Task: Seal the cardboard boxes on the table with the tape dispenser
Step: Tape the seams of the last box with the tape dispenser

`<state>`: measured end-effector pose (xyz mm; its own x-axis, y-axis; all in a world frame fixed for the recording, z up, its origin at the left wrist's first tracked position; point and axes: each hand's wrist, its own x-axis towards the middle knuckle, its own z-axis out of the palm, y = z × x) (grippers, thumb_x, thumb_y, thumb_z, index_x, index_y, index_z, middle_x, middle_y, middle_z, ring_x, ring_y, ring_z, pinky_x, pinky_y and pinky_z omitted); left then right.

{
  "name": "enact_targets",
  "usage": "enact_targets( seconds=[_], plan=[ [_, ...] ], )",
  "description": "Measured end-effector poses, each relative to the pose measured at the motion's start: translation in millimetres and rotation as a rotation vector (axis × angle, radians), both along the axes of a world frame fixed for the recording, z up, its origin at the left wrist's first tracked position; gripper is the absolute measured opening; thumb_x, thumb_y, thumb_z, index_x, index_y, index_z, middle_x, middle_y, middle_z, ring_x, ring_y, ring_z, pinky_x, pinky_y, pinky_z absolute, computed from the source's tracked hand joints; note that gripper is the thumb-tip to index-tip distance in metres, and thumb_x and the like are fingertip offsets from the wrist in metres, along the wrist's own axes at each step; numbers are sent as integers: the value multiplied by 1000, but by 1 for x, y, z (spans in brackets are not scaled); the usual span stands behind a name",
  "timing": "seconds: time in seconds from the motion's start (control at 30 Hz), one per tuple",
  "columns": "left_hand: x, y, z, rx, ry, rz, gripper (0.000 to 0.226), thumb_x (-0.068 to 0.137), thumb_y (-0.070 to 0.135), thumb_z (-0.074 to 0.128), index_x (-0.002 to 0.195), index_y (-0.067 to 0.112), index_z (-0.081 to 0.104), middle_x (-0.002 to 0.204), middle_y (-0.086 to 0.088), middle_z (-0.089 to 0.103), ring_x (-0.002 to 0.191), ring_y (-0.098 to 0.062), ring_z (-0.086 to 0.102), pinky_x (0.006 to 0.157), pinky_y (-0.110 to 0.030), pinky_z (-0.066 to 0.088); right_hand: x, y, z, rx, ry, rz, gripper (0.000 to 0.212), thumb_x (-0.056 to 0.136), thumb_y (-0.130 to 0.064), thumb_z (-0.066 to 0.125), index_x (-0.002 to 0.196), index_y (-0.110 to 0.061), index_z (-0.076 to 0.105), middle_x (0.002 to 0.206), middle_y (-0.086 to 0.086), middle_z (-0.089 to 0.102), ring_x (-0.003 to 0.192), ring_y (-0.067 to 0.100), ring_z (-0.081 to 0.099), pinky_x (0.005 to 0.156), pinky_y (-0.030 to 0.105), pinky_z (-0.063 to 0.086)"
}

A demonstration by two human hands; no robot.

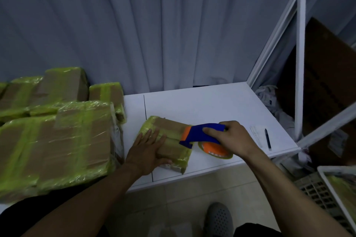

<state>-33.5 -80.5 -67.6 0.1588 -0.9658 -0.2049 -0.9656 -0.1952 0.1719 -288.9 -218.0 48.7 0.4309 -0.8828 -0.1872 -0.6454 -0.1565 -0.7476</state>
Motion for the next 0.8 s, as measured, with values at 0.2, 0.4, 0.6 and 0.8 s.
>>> enact_targets(
  seconds=[0.2, 0.4, 0.6, 0.8],
  plan=[
    [1, -6, 1, 33, -54, -37, 116, 61, 98, 7, 158, 34, -2, 165, 1, -14, 151, -24, -14, 117, -40, -15, -11, 6, -13, 10, 57, 37, 39, 88, -54, 73, 83, -15, 73, 76, 0, 74, 70, 11, 69, 60, 22, 50],
    [7, -11, 15, 76, -140, 4, 107, 73, 91, 27, 158, 32, -3, 166, 5, -9, 151, -29, -18, 115, -48, -19, -1, 7, -20, 64, 35, 39, 42, 89, -53, 72, 80, -13, 72, 73, 1, 73, 65, 11, 69, 54, 17, 45],
    [-7, -21, 26, 70, 415, -63, 101, 76, 61, 71, 157, 35, 16, 166, 4, 9, 152, -21, 7, 120, -35, 14, 11, 8, -23, 90, 21, 36, 49, 90, -55, 71, 86, -6, 74, 78, 7, 75, 72, 19, 71, 59, 24, 48],
    [-20, -25, 5, 25, 146, -156, 113, 64, 97, 25, 157, 38, 0, 166, 8, 0, 153, -22, -5, 121, -49, 1, 6, 4, -24, 156, -33, 16, 49, 89, -53, 72, 90, -5, 76, 81, 9, 77, 79, 25, 74, 68, 32, 53]
  ],
)
